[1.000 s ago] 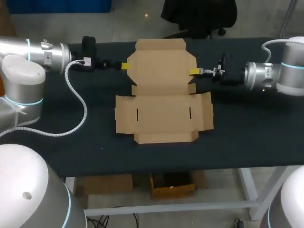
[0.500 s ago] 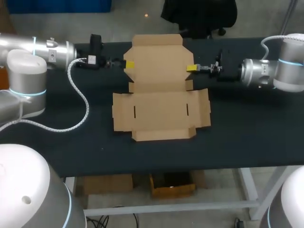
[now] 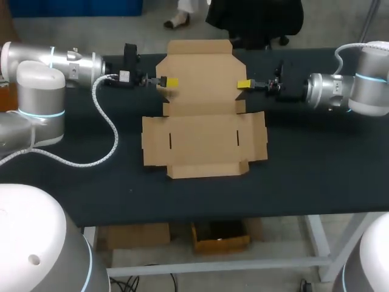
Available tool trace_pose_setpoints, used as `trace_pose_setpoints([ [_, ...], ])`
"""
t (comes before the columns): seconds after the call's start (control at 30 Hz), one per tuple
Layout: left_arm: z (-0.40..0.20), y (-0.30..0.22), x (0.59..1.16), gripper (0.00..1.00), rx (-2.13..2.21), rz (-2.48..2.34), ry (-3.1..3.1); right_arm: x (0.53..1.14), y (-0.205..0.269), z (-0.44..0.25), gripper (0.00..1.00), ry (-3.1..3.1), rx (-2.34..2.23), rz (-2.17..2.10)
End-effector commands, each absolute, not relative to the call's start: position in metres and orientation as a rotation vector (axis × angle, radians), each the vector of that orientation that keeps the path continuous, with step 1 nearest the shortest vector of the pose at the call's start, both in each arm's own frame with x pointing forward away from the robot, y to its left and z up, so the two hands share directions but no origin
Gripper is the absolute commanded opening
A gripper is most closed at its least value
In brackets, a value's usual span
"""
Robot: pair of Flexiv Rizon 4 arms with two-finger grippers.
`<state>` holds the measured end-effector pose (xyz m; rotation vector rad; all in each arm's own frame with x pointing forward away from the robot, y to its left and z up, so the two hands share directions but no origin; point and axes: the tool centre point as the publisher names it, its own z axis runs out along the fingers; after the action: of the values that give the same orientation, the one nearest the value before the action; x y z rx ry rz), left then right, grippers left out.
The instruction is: Assemble the packaging by folding the flat box into shape, placing the metal phone stand inside, and closing the box properly
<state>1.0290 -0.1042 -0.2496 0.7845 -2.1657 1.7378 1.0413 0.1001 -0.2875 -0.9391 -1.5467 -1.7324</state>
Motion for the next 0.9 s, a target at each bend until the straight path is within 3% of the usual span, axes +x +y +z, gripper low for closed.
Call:
trace_pose_setpoints([
  [0.03, -0.252, -0.113, 1.035, 0.58, 0.752, 1.738, -2.149, 1.046, 0.102, -0.289, 0.00, -1.541, -0.914, -1.738],
  [0.67, -0.253, -0.128, 1.033, 0.41, 0.709, 1.745, -2.119, 1.050, 0.104, -0.285, 0.00, -1.544, -0.892, -1.760],
  [0.83, -0.252, -0.129, 1.032, 0.23, 0.704, 1.747, -2.118, 1.050, 0.105, -0.284, 0.00, -1.545, -0.886, -1.761],
  [0.9, -0.253, -0.129, 1.032, 0.22, 0.703, 1.746, -2.119, 1.050, 0.105, -0.283, 0.00, -1.545, -0.884, -1.763],
])
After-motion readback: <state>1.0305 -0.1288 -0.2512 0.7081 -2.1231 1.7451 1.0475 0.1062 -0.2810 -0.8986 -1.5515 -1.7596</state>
